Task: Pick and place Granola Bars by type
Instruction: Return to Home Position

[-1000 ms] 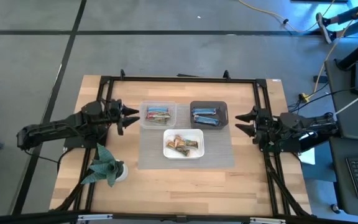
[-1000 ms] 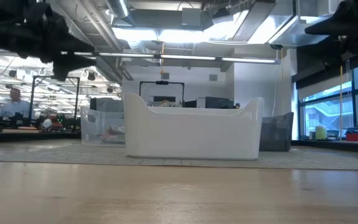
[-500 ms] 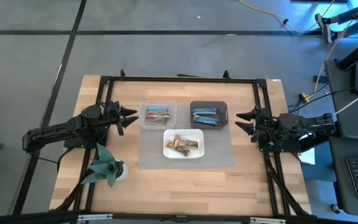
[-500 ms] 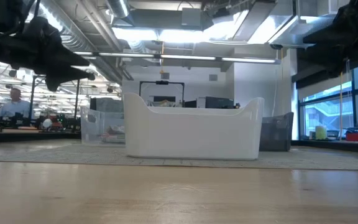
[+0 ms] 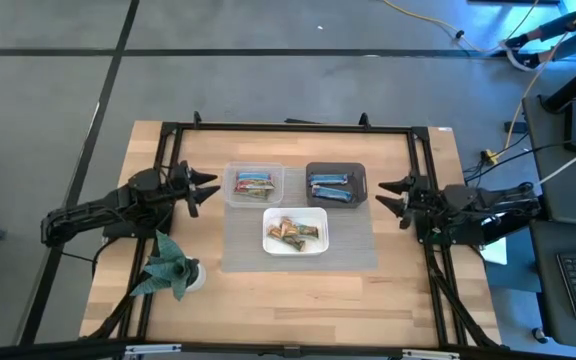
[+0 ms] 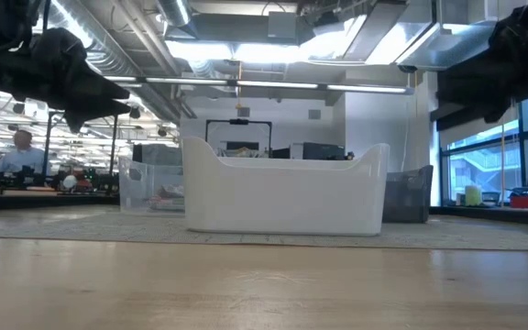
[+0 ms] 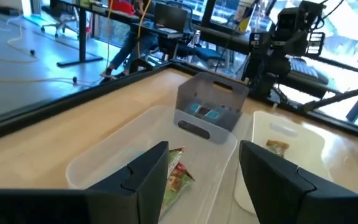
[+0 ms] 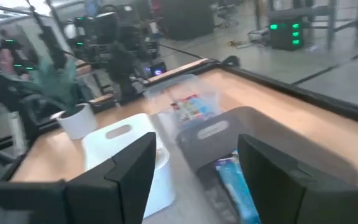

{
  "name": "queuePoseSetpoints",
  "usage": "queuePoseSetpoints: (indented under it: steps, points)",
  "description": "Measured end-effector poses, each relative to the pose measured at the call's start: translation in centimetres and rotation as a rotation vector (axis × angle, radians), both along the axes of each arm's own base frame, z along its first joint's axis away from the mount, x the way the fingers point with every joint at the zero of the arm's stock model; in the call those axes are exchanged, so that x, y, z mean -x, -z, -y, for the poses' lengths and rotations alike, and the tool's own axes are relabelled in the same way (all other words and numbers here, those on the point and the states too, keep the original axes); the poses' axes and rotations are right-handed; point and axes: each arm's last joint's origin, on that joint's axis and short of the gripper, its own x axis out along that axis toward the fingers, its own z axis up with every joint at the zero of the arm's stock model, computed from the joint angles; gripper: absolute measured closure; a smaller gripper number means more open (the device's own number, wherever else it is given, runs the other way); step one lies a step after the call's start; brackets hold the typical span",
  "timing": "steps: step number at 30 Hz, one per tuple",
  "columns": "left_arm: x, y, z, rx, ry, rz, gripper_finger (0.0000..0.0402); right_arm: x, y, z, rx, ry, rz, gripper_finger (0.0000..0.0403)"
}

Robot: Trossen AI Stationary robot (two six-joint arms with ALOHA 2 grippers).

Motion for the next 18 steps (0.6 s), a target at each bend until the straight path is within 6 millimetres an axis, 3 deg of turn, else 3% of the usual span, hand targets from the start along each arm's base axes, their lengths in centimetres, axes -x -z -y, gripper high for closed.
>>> queuePoseSetpoints:
  steps: [7,18]
  points:
    - [0.0,0.0,0.0,-0.090,0.012,-0.034,0.0210,-1.0,2.0,-0.3,-0.009,-0.040,0.060,0.0173]
    - [0.0,0.0,0.0,-0.084,0.012,-0.031,0.0210,-1.0,1.9,-0.3,0.088,-0.022,0.051,0.0173]
